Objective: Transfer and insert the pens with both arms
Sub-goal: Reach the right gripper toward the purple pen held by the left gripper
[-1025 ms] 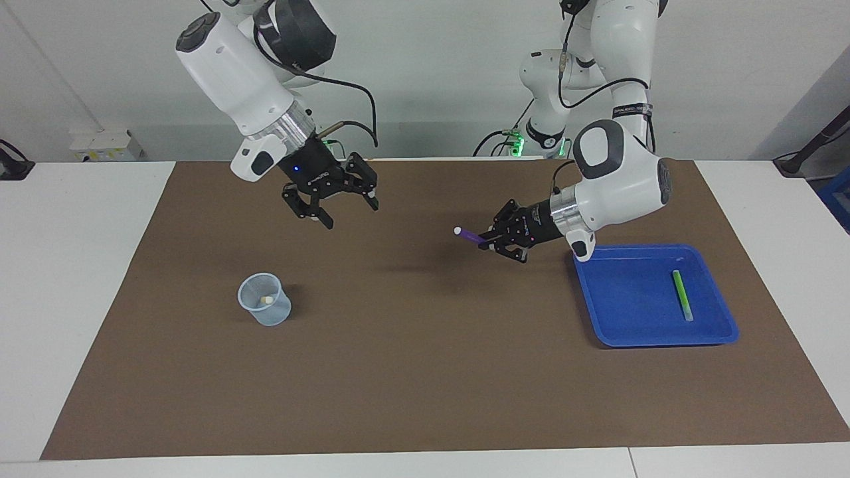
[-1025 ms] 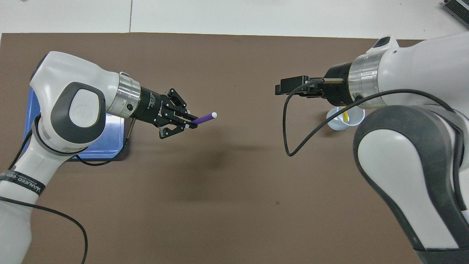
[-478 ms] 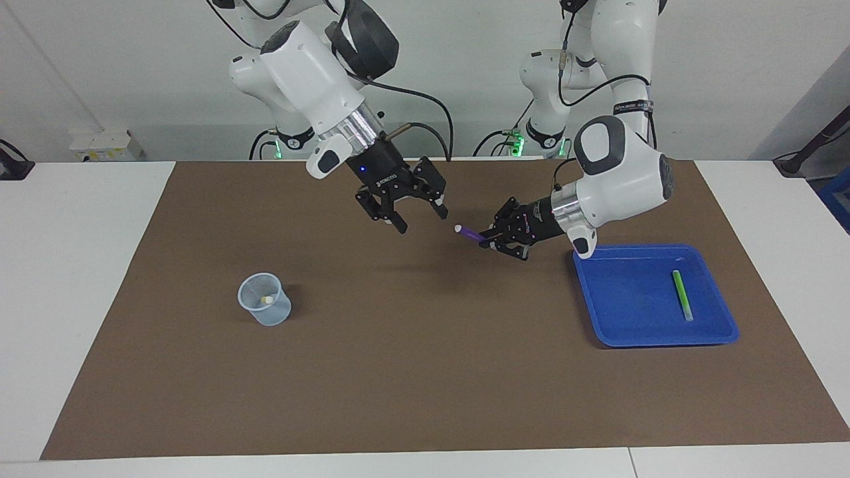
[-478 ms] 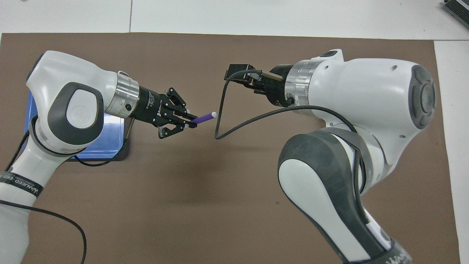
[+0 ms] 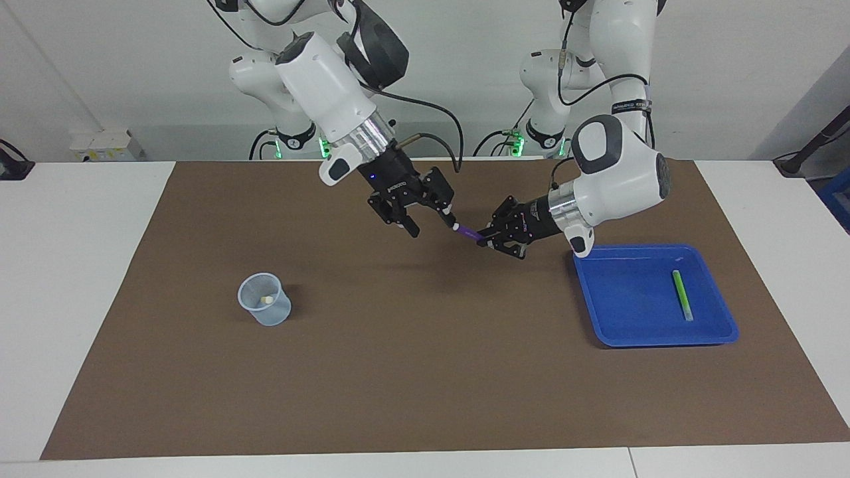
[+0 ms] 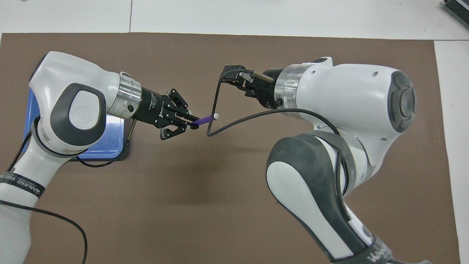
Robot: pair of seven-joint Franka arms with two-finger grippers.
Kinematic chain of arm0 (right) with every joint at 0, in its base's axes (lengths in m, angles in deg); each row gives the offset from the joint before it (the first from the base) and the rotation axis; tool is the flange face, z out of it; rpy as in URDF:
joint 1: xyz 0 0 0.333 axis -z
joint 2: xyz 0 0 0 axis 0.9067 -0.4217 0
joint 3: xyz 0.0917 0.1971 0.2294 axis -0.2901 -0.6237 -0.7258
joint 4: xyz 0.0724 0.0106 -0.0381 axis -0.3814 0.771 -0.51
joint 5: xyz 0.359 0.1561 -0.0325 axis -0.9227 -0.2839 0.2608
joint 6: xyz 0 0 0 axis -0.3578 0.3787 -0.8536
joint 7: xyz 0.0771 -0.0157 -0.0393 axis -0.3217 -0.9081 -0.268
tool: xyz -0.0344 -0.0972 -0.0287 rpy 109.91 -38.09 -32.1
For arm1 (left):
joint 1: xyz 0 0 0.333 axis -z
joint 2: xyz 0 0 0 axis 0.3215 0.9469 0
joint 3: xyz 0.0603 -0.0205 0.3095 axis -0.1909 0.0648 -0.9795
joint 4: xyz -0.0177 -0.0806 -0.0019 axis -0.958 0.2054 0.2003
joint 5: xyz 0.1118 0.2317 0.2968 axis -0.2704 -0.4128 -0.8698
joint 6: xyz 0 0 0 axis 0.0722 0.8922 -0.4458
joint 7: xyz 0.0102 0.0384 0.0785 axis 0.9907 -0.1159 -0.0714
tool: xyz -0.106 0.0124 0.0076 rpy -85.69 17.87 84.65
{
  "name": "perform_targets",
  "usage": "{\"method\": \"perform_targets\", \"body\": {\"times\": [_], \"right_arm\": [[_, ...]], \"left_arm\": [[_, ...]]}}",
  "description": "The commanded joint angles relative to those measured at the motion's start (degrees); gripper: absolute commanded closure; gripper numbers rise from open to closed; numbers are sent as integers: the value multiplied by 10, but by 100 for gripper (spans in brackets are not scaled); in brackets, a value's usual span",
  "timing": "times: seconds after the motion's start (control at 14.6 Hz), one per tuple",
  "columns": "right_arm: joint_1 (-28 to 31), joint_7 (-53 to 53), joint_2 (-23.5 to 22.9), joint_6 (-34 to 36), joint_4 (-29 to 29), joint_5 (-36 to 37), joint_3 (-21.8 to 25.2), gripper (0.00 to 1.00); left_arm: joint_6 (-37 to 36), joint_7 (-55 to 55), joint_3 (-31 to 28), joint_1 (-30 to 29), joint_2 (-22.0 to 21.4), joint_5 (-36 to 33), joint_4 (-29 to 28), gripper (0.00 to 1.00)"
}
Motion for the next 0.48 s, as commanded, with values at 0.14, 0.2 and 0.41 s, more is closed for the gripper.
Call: {"method": "perform_targets", "body": {"times": [0.14,0.2,0.41], "right_arm": [[-12,13,-3,-30,31,4,1,23],[-12,13,-2,-30,37,19,2,23],[-10,19,4,-29,62,68,3,23]], "left_arm": [[25,16,-8,16,-18,5,-19,100],[26,15,-8,16,-18,5,-19,100],[26,14,-8,15,-18,5,-19,100]]}}
